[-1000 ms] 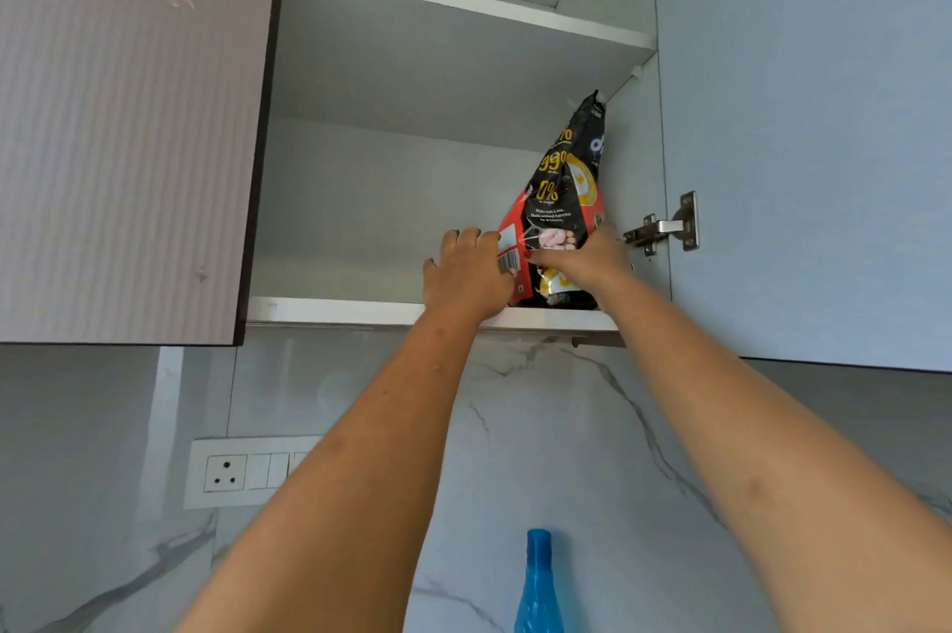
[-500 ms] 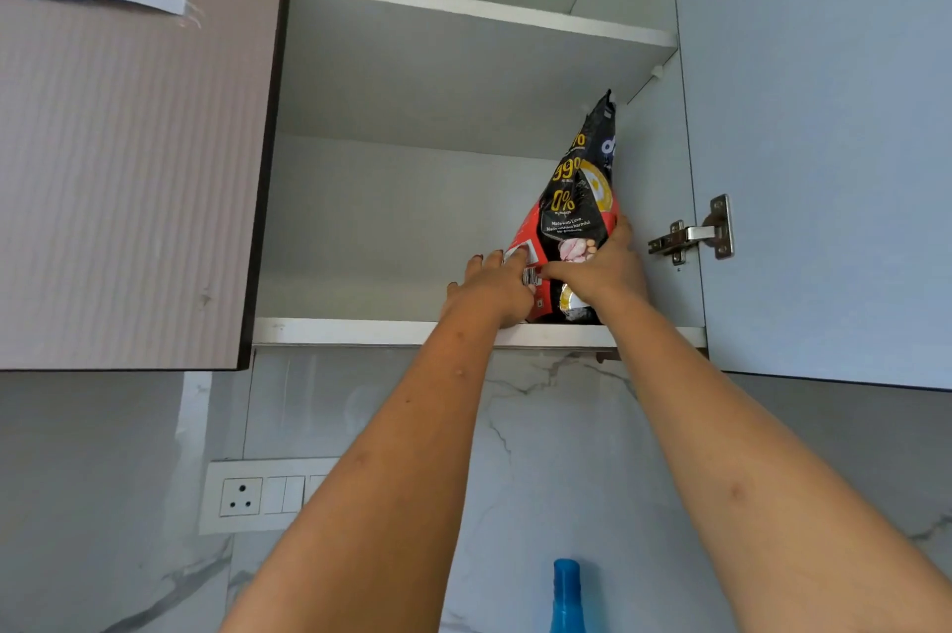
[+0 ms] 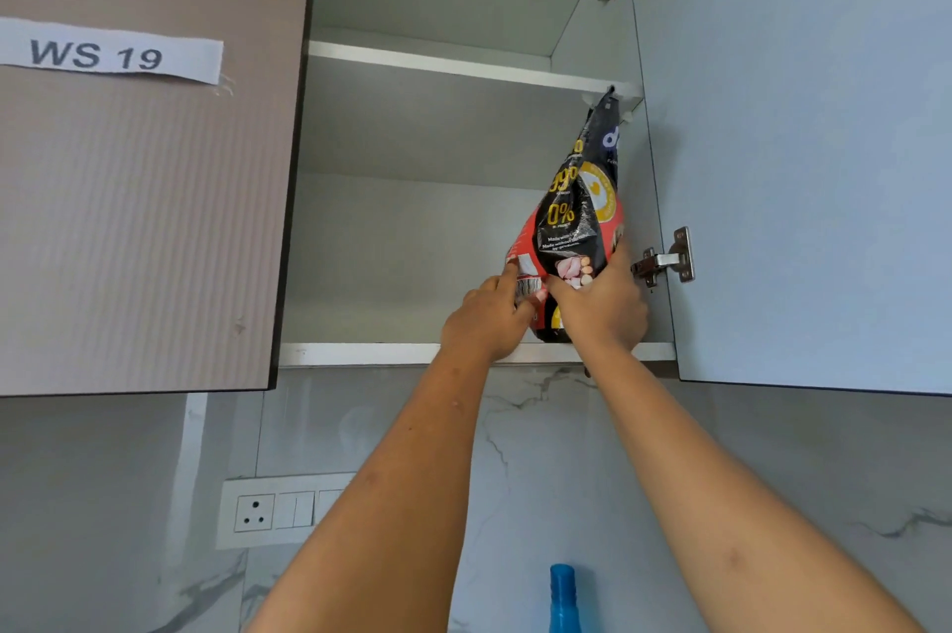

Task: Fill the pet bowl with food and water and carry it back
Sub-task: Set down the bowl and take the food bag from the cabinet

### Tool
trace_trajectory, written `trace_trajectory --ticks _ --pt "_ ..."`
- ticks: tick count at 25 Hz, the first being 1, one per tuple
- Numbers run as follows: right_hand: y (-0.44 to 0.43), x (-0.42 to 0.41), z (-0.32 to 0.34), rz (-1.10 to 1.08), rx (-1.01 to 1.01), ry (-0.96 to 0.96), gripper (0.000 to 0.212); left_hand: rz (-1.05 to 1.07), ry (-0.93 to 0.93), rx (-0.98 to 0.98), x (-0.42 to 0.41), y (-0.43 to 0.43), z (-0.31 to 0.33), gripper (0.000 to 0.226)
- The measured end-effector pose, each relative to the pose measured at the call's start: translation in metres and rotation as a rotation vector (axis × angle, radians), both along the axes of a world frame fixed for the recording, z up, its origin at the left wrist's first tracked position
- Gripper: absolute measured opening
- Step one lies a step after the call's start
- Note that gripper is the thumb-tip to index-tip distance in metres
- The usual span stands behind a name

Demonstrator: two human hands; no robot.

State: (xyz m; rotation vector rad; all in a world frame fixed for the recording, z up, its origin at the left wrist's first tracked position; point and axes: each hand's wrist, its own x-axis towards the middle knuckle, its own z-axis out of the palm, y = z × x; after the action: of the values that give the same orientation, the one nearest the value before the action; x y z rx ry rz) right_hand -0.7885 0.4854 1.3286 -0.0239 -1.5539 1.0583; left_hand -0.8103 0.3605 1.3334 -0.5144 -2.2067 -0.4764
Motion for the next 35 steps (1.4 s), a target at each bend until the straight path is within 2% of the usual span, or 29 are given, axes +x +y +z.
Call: trace_trajectory --ticks 4,7,9,12,14,19,22,26,28,30,33,35 --pt "0.001 0.028 -0.006 0.036 -0.055 0.103 0.072 -0.161 0.029 0.159 0.025 0.005 -0.012 0.068" --pt "-0.009 0.054 -0.012 0.077 -0.056 0.18 0.062 -0.422 -0.008 0.461 0.053 0.015 -0.012 0.072" --pt "-0.015 0.074 -0.019 0.093 -0.057 0.209 0.067 -0.562 -0.044 0.648 0.07 0.016 -0.01 0.082" --pt "-0.022 0.108 -0.034 0.123 -0.028 0.239 0.072 -0.632 -0.095 0.737 0.087 -0.005 -0.011 0.106" --pt "-0.028 0.13 -0.045 0.16 -0.02 0.275 0.07 -0.682 -0.114 0.784 0.097 -0.017 -0.017 0.104" --pt "-0.043 0.182 -0.064 0.234 0.059 0.275 0.064 -0.798 -0.024 0.928 0.154 -0.03 -0.046 0.107" --pt "-0.054 0.206 -0.086 0.32 0.075 0.284 0.063 -0.745 -0.068 1.047 0.201 -0.042 -0.067 0.101" --pt "-0.071 0.237 -0.123 0.513 0.047 0.193 0.061 -0.582 -0.233 1.247 0.253 -0.069 -0.096 0.115" --pt "-0.081 0.253 -0.149 0.579 0.058 0.149 0.057 -0.503 -0.32 1.31 0.266 -0.091 -0.121 0.113" --pt "-0.096 0.273 -0.183 0.659 0.091 0.091 0.056 -0.406 -0.314 1.362 0.308 -0.102 -0.151 0.102" --pt "-0.12 0.293 -0.236 0.798 0.126 -0.026 0.054 -0.294 -0.252 1.477 0.349 -0.118 -0.201 0.07" --pt "-0.14 0.302 -0.266 0.861 0.14 -0.105 0.055 -0.227 -0.263 1.535 0.363 -0.137 -0.232 0.065"
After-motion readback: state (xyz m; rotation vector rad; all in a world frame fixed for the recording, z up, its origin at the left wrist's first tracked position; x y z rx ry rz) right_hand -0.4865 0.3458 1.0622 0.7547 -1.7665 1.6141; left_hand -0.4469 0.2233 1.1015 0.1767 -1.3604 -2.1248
